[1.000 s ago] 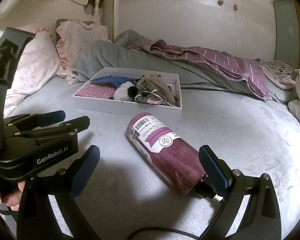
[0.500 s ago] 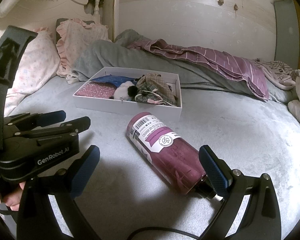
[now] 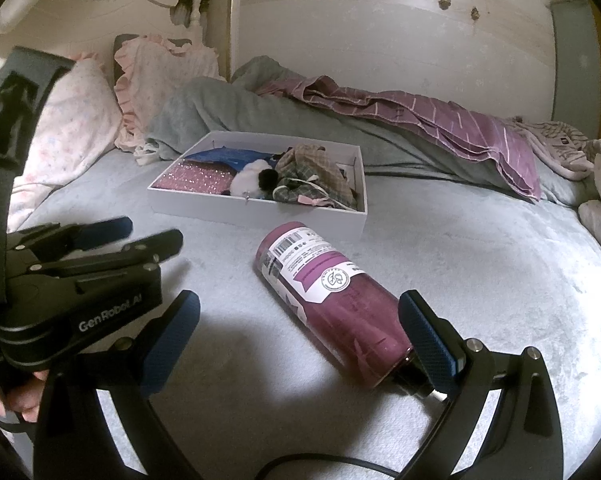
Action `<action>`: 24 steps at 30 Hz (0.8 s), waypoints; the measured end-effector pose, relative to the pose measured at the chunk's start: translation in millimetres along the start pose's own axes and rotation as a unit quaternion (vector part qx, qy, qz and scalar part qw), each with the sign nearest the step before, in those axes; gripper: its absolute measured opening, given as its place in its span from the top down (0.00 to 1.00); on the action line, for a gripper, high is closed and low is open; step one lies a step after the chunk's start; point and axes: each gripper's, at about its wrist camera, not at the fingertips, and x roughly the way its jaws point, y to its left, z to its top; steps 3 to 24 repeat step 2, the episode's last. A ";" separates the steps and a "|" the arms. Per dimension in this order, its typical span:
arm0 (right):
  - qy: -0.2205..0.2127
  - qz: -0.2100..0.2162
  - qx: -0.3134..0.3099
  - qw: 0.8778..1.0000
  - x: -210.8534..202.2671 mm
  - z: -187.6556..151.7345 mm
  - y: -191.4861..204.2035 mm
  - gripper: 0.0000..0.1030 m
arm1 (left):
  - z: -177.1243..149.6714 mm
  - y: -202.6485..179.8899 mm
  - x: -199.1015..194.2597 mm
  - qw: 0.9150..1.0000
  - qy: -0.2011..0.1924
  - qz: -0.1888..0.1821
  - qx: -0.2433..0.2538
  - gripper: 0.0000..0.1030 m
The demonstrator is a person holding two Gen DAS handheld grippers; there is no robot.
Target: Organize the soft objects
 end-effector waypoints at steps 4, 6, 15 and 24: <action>0.010 -0.001 -0.006 1.000 2.1 1.1 0.8 0.03 | 1.7 -4.0 -1.4 1.000 -0.002 0.010 0.015 0.50; 0.010 -0.001 -0.006 1.000 2.1 1.1 0.8 0.03 | 1.7 -4.0 -1.4 1.000 -0.002 0.010 0.015 0.50; 0.010 -0.001 -0.006 1.000 2.1 1.1 0.8 0.03 | 1.7 -4.0 -1.4 1.000 -0.002 0.010 0.015 0.50; 0.010 -0.001 -0.006 1.000 2.1 1.1 0.8 0.03 | 1.7 -4.0 -1.4 1.000 -0.002 0.010 0.015 0.50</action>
